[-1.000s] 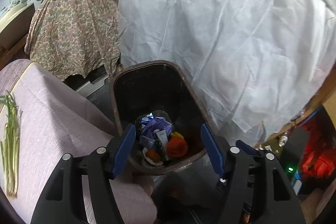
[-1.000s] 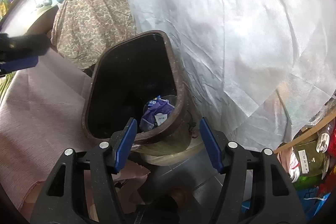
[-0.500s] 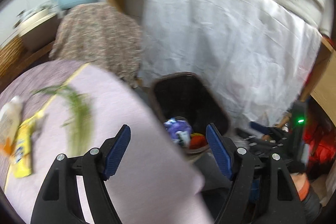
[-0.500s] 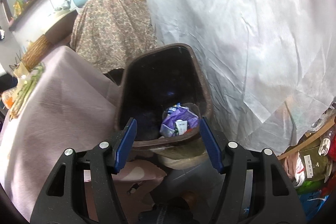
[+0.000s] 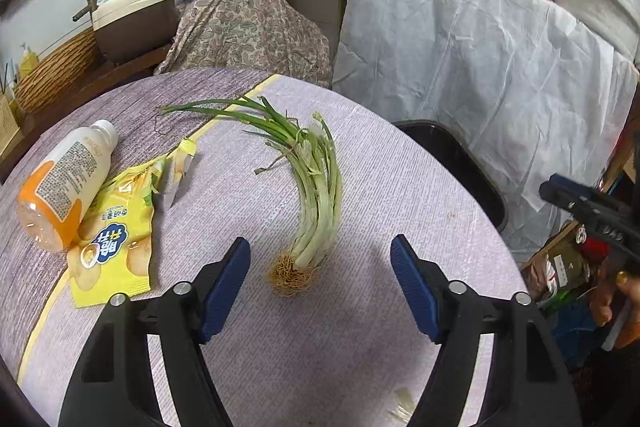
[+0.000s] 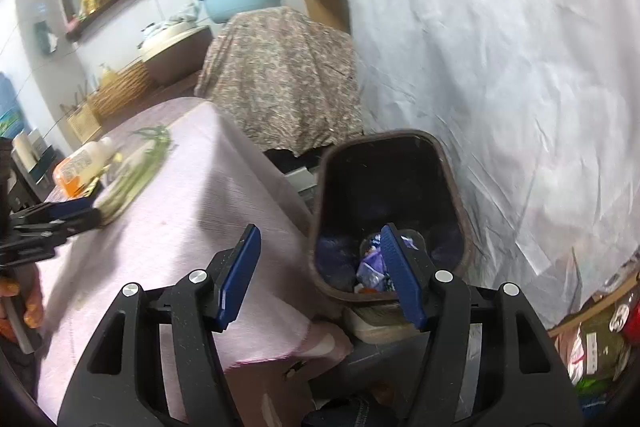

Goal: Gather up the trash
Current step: 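Move the left tool to the green onions and grasp them by the roots, then grasp the white orange-capped bottle with the right tool while the left tool holds the onions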

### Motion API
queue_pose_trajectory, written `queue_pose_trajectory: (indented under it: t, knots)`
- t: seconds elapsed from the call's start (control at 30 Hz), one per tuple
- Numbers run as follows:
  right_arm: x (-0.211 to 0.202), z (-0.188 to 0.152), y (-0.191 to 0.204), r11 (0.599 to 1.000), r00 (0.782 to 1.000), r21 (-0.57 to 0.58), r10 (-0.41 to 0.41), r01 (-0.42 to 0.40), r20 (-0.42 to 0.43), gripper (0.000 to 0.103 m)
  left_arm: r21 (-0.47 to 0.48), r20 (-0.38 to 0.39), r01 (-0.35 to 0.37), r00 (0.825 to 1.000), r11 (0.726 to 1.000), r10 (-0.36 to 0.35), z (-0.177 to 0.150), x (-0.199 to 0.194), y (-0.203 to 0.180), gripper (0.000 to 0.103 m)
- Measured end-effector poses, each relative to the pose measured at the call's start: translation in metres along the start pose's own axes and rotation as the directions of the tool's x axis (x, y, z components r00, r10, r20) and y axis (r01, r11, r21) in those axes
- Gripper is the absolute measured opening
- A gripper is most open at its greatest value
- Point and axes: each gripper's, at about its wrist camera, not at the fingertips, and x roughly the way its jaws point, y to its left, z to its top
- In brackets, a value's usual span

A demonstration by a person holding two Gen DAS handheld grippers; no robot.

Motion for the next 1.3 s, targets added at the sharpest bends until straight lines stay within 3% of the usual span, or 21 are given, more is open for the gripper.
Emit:
queue_pose_trajectory:
  t: [0.43,0.67,0.93,1.17,1.3]
  knots:
    - [-0.009,0.011,0.041,0.996,0.997,-0.061,0.072,-0.072,-0.002,0.063,-0.006,-0.044,0.052,0.998,0.999,-0.053,-0.008,0.006,0.013,0.024]
    - [-0.008,0.028,0.081,0.981,0.988,-0.115,0.155,-0.155,-0.008,0.063,-0.002,-0.038,0.086,0.996,0.996,-0.086,-0.012,-0.013,0.007,0.02]
    - [-0.006,0.039,0.135,0.951,0.97,-0.194,0.242,-0.241,-0.019,0.063,-0.004,0.051,0.107,0.993,0.994,-0.107,-0.033,-0.083,0.012,0.018]
    - [0.004,0.05,0.188,0.907,0.943,-0.258,0.329,-0.332,-0.055,0.063,-0.062,0.097,0.109,0.99,0.992,-0.103,-0.057,-0.137,0.044,0.018]
    - [0.025,0.054,0.22,0.874,0.91,-0.255,0.39,-0.413,-0.138,0.063,-0.095,0.103,0.097,0.991,0.991,-0.087,-0.068,-0.156,0.06,0.018]
